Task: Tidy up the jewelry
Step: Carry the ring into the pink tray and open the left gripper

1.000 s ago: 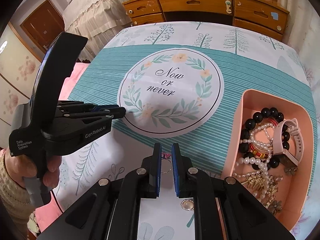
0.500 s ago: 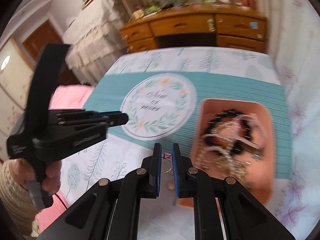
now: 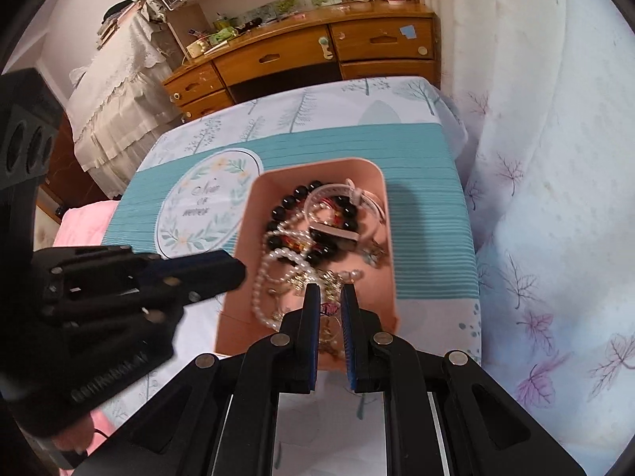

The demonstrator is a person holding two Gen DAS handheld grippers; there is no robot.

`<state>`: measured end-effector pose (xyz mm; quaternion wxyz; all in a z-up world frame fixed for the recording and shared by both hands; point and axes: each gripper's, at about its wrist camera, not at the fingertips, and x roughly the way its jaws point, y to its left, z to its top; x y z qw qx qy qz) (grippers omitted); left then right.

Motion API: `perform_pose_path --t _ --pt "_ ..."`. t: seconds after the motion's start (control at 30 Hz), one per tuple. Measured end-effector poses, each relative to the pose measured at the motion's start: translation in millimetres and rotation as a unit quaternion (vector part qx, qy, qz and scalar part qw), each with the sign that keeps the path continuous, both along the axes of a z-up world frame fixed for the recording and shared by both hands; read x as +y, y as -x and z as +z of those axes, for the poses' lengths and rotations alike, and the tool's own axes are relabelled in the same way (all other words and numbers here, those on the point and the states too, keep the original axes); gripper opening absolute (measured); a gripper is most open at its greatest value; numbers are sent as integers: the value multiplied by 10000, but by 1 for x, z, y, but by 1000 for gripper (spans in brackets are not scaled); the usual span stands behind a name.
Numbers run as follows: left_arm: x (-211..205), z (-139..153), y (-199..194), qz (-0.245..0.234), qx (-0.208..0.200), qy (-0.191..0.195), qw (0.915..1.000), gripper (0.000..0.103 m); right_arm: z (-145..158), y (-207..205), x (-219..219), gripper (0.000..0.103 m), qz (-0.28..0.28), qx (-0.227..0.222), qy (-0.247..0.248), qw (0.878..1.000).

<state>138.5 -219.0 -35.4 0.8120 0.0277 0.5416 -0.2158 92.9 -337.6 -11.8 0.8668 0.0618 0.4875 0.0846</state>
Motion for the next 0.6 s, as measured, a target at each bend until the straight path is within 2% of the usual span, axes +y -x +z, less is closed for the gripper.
perform_pose_path --t 0.17,0.27,0.3,0.4,0.43,0.6 --pt "-10 -10 3 -93 107 -101 9998 6 -13 -6 -4 11 -92 38 67 9999" --pt "-12 -13 2 -117 149 -185 9996 7 -19 -8 -7 11 -110 120 -60 9999" --pt "-10 -13 2 -118 147 -204 9996 11 -20 -8 -7 11 -118 128 -76 9998" --pt "-5 -9 2 -58 70 -288 9995 36 -21 -7 -8 13 -107 135 -92 9998" --pt "-1 -7 3 -36 35 -291 9996 40 -21 -7 -8 13 -118 140 -96 9998" --pt "16 4 8 0 -85 -275 9996 40 -16 1 -1 13 -19 79 -142 9999"
